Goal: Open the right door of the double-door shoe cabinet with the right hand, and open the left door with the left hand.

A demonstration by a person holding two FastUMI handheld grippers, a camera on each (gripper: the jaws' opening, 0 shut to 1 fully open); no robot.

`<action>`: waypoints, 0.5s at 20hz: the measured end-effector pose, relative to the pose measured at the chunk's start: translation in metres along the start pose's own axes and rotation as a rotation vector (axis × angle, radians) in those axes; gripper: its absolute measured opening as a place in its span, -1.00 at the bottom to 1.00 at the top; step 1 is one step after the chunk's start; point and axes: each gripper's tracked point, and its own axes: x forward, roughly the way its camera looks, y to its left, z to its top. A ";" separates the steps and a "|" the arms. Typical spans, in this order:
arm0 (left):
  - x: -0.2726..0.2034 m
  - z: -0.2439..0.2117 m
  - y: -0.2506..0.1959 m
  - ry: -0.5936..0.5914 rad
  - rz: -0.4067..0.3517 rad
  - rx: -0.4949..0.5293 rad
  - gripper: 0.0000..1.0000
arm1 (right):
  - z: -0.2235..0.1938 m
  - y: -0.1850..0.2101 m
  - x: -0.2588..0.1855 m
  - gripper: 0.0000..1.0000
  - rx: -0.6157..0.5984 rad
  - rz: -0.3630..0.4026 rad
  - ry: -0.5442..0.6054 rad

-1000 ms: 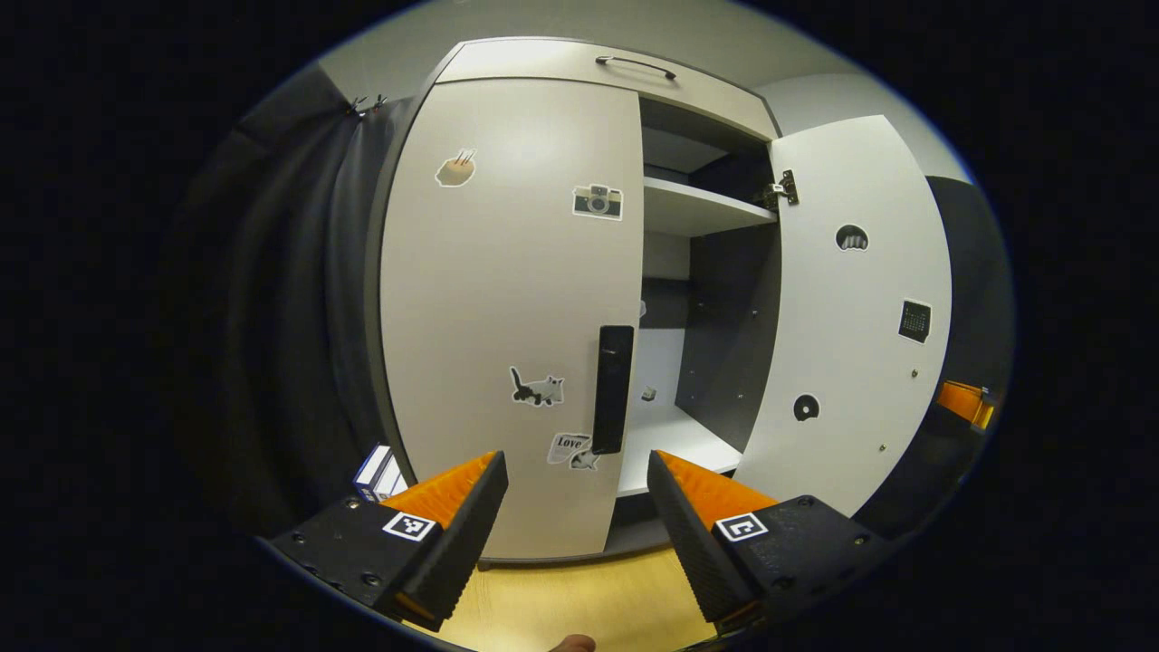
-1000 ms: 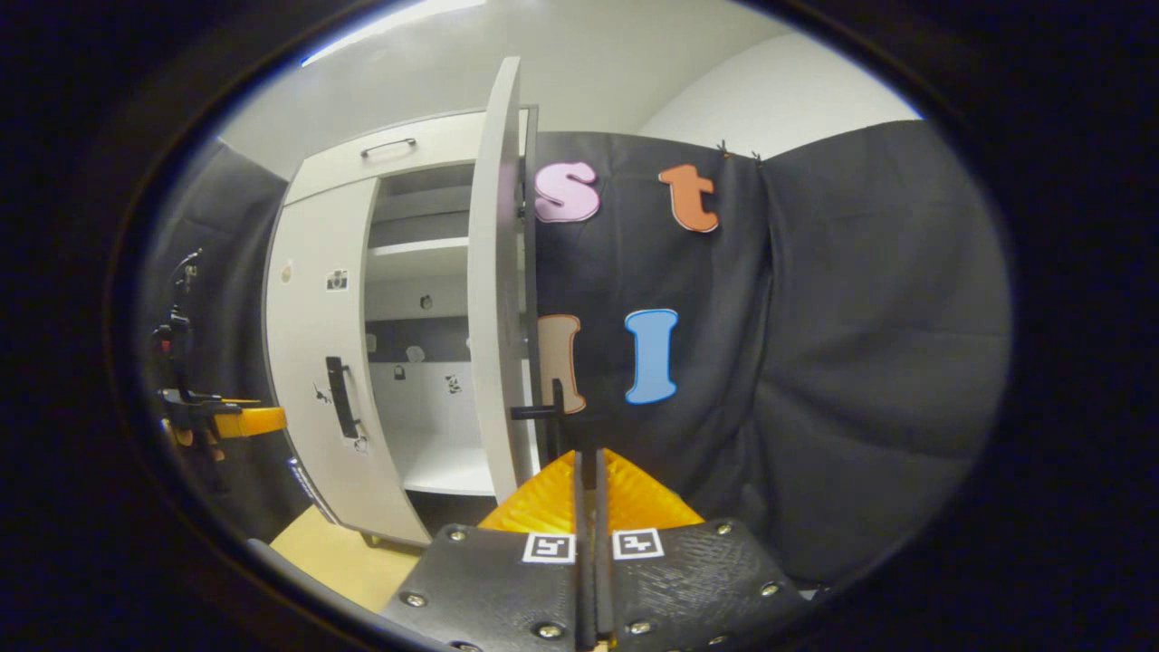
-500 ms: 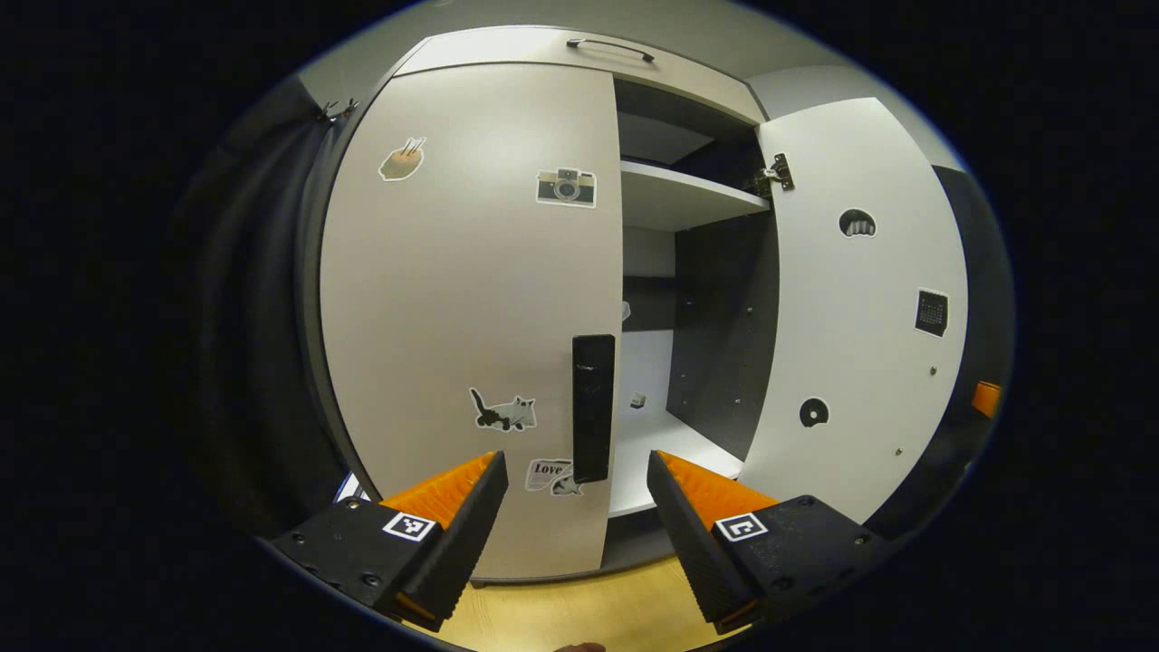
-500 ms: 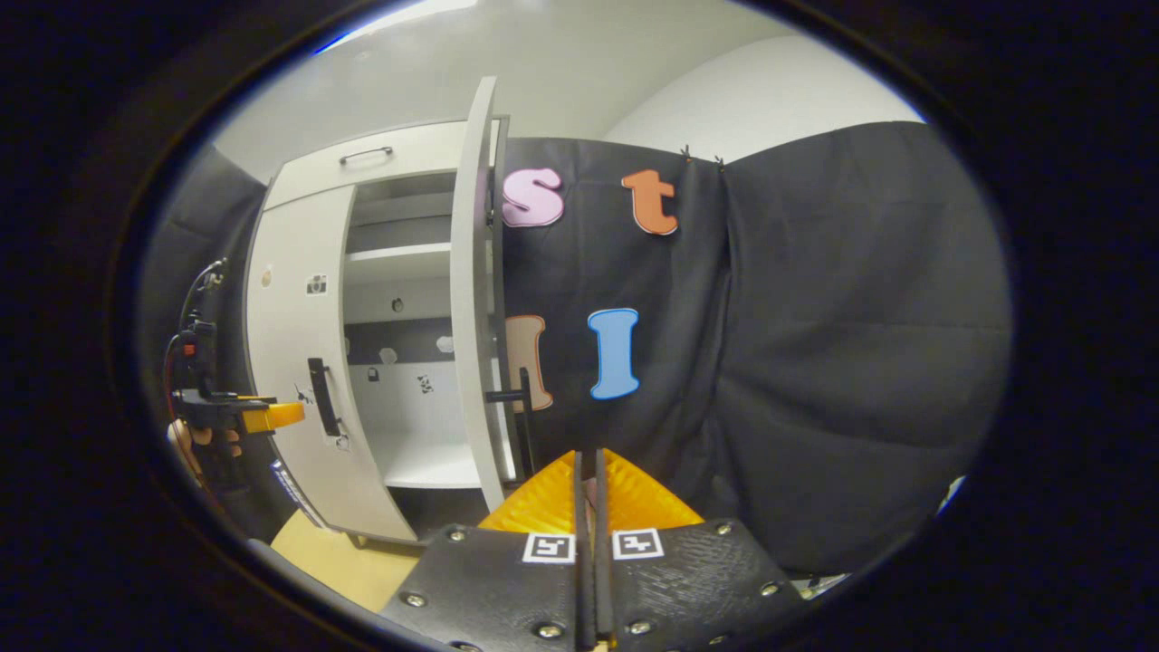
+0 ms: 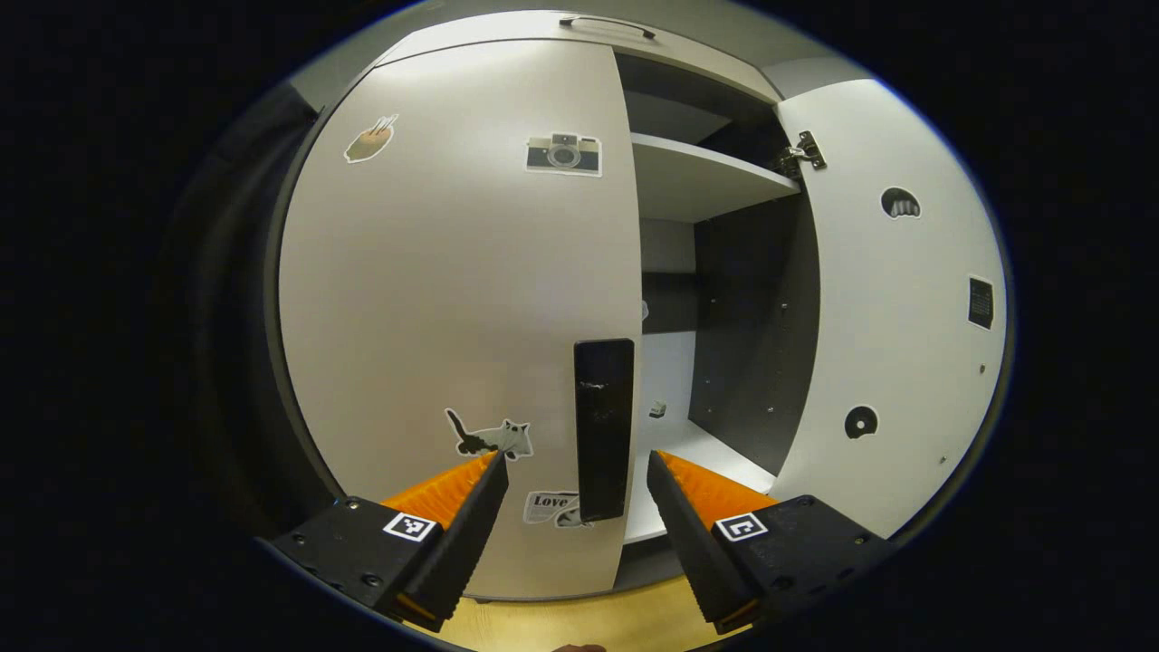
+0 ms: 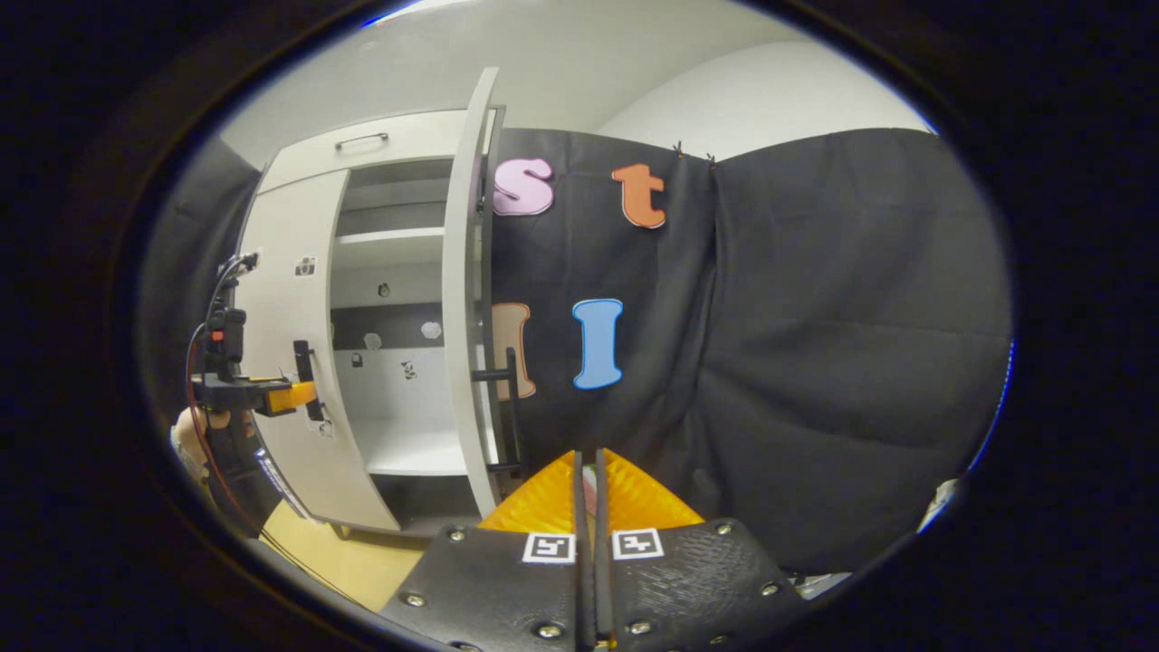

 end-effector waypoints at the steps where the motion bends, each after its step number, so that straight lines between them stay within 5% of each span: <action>1: 0.005 -0.001 0.001 0.002 0.011 0.000 0.92 | 0.000 0.000 0.001 -0.98 0.002 -0.002 0.003; 10: 0.024 -0.002 0.009 -0.028 0.147 0.012 0.89 | -0.007 0.005 0.020 -0.98 -0.027 0.000 0.038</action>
